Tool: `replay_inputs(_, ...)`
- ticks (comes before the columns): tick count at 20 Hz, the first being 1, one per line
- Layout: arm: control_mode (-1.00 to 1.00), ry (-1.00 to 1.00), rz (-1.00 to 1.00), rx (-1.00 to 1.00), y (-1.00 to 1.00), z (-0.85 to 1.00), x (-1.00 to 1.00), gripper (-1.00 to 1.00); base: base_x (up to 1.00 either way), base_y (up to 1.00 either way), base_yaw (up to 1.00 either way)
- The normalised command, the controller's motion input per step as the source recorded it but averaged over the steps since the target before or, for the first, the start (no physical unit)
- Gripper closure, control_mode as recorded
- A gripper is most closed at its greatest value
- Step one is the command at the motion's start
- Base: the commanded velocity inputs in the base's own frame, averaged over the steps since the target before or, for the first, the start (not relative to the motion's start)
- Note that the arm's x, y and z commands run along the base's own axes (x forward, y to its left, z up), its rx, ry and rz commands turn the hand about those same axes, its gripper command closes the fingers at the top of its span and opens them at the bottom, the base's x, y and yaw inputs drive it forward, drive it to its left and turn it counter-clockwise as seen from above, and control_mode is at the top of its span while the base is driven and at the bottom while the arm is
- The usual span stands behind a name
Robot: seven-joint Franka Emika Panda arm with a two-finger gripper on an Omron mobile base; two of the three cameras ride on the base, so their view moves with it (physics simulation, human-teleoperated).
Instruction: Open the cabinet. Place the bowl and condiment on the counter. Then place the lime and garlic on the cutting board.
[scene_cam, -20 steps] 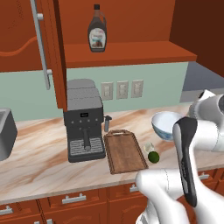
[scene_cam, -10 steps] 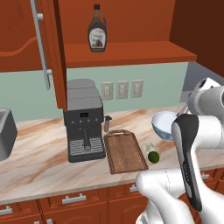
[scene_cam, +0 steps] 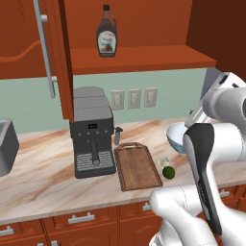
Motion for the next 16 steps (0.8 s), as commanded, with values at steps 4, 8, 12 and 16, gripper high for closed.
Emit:
replay_inputs(4, -1.0, -0.12, -0.03, 0.0, 0.23, 0.49, -0.11, -1.0, 0.0, 0.0, 0.0)
replay_inputs(8, -1.0, -0.08, -0.02, 0.03, 0.09, 0.45, -0.1, -1.0, 0.0, 0.0, 0.0)
replay_inputs(12, -1.0, -0.04, -0.02, 0.04, 0.06, 0.46, -0.04, -1.0, 0.0, 0.0, 0.0)
replay_inputs(16, -1.0, -0.01, 0.0, 0.1, 0.0, 0.4, 0.0, -1.0, 0.0, 0.0, 0.0)
